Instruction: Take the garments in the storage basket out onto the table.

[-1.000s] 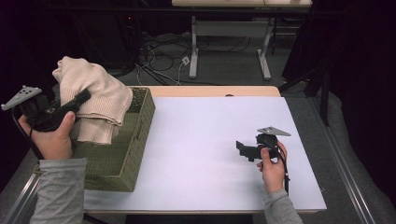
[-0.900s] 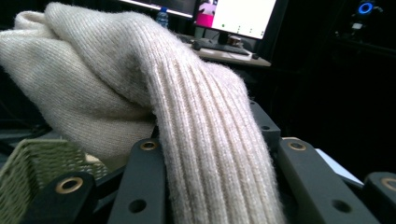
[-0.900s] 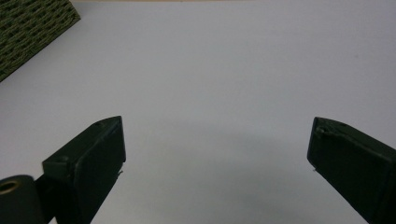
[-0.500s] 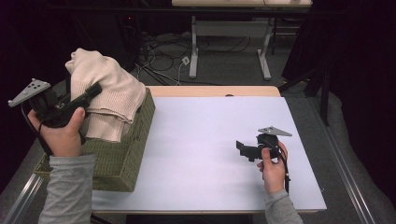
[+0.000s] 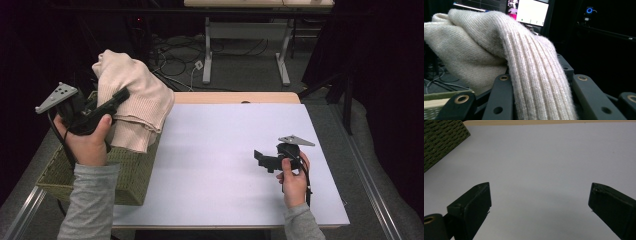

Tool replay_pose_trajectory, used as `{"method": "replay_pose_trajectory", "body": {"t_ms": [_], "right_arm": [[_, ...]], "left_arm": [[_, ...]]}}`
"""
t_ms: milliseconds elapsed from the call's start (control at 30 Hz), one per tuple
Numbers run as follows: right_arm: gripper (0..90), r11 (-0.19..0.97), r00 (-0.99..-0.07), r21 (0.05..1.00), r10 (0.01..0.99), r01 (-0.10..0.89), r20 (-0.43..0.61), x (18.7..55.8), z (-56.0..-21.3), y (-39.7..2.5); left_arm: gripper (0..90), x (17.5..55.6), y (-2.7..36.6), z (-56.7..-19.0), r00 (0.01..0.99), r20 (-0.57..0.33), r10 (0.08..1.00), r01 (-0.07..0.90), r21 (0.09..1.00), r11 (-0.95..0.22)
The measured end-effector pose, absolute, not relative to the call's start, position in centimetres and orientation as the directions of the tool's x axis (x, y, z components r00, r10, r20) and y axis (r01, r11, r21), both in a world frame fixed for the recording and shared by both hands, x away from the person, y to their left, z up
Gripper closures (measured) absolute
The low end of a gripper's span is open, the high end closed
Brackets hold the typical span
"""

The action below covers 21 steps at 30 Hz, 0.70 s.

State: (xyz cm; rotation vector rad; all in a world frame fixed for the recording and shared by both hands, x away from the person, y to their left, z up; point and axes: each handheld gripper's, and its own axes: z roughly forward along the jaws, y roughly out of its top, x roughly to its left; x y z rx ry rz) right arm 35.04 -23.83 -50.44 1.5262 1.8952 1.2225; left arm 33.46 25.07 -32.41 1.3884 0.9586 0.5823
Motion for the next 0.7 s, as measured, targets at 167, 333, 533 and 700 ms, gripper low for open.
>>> {"method": "replay_pose_trajectory", "body": {"t_ms": [167, 333, 533, 700], "right_arm": [[4.3, 0.009, -0.310, 0.828, 0.930, 0.561, 0.199, 35.0, -50.4, -24.0], [4.3, 0.003, -0.304, 0.825, 0.930, 0.566, 0.205, 34.9, -50.3, -24.0], [4.3, 0.011, -0.305, 0.831, 0.933, 0.556, 0.192, 34.9, -50.3, -24.0], [4.3, -0.004, -0.300, 0.829, 0.931, 0.559, 0.207, 34.8, -50.2, -24.1]], "left_arm": [[67.0, 33.6, 23.1, -32.7, 0.555, -0.217, 0.803, 0.187, 0.973, 0.133], [67.0, 33.6, 21.5, -32.9, 0.580, -0.214, 0.786, 0.181, 0.975, 0.132], [67.0, 33.5, 20.0, -33.3, 0.602, -0.207, 0.771, 0.180, 0.976, 0.122], [67.0, 33.5, 18.7, -33.7, 0.620, -0.205, 0.758, 0.183, 0.976, 0.115]]}}
